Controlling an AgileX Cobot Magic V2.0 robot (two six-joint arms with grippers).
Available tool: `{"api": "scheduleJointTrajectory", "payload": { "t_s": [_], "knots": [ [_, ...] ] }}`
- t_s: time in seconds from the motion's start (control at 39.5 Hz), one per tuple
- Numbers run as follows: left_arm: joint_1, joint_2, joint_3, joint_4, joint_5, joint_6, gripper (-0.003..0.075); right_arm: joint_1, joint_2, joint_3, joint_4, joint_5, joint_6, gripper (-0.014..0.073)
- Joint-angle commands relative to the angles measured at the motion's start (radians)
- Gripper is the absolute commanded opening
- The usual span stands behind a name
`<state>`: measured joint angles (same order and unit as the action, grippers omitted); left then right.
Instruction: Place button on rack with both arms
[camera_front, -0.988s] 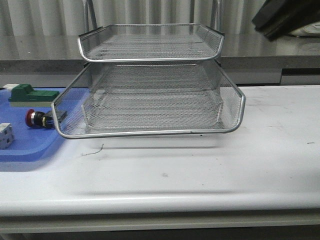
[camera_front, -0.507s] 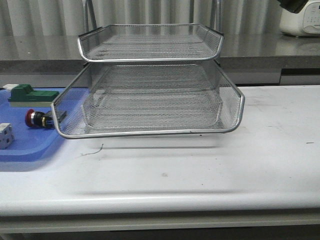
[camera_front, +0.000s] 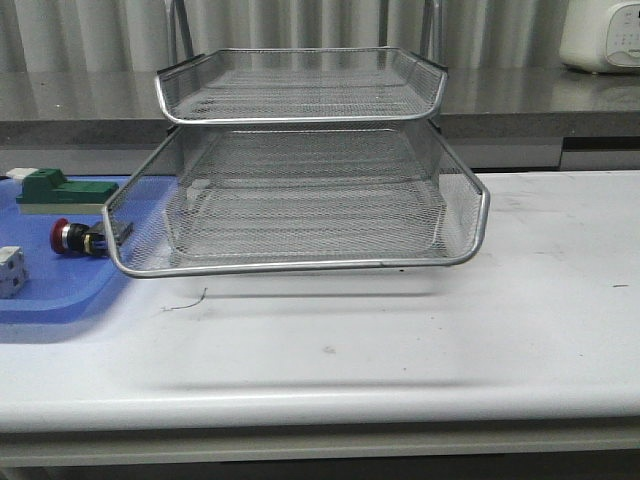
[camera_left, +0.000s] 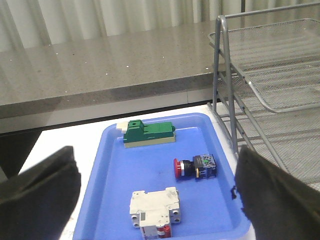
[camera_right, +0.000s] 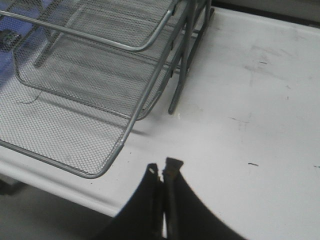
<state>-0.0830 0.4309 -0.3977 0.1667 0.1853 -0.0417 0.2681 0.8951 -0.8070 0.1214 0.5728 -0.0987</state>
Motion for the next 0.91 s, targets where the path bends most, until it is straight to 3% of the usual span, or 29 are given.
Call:
{"api": "scheduleJointTrajectory", "payload": {
  "t_s": [0.0,0.41,0.89],
  "knots": [
    [-0.009,0.011,-0.034,0.001,-0.079,-0.002,0.0599,0.001,-0.132,0.096,-0.023,-0.165,0.001,-0.0061],
    [-0.009,0.011,-0.034,0.001,-0.079,-0.002,0.0599,0.001,-0.598,0.414,-0.028,-0.253,0.001,-0.0061],
    [-0.009,0.011,-0.034,0.001,-0.092,-0.002,0.0599,0.001,-0.636,0.424,-0.028,-0.257,0.001,-0.0061]
  ]
}}
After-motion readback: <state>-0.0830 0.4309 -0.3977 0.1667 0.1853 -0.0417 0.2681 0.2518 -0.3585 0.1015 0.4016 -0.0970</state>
